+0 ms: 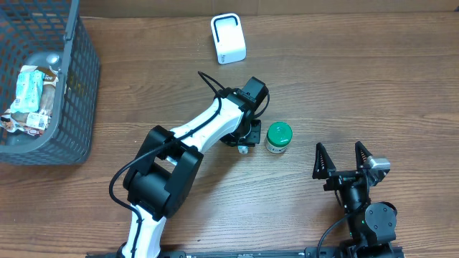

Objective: Scan the item barcode
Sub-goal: 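Lower the green tissue pack onto the table beside the jar and release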

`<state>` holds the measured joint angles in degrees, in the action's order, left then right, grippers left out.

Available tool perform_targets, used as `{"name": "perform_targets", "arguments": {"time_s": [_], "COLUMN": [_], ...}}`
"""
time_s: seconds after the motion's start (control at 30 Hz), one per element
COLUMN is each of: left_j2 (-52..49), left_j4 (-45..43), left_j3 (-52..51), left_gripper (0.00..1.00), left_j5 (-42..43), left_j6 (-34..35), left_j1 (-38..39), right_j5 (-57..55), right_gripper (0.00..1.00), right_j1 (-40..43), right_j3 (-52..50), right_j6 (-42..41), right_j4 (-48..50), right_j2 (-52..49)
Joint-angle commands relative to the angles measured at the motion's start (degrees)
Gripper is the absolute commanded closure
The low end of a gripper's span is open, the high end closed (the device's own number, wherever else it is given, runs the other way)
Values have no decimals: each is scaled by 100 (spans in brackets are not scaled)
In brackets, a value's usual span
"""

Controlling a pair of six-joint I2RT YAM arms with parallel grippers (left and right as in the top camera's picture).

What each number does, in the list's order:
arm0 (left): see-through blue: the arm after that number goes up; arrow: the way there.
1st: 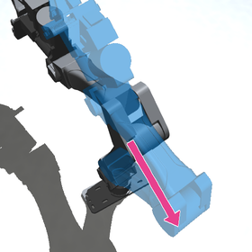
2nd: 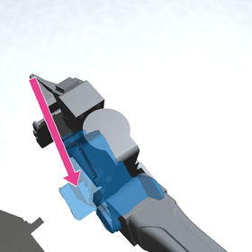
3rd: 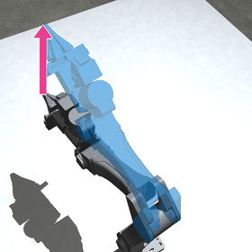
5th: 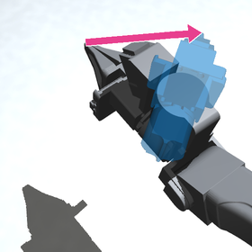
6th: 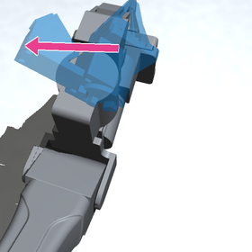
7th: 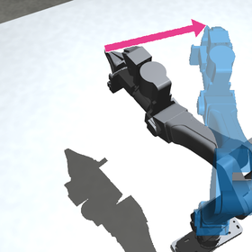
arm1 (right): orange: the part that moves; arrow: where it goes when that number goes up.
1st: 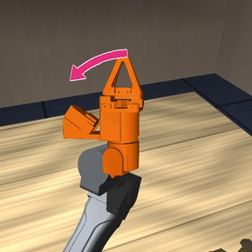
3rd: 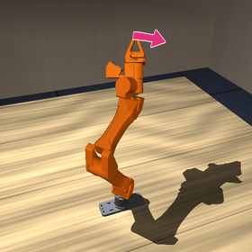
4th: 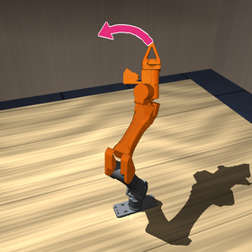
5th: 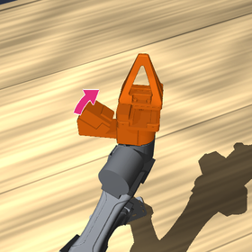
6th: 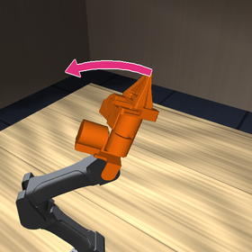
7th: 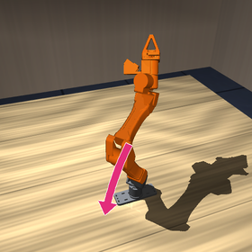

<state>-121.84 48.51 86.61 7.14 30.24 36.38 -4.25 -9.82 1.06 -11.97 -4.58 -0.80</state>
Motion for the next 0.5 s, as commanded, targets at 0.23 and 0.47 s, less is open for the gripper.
{"name": "perform_targets", "arguments": {"time_s": [0.23,0.47], "left_j2": [-81,-76], "left_j4": [55,470], "left_j3": [48,621], "left_gripper": [44,41], "left_j5": [-7,-378], "left_j6": [-81,-197], "left_j1": [28,-116], "right_j5": [31,31], "right_gripper": [0,0], "right_j1": [20,20], "right_j3": [-61,-61], "right_j6": [26,26], "right_j4": [15,17], "right_j2": [57,57]}}
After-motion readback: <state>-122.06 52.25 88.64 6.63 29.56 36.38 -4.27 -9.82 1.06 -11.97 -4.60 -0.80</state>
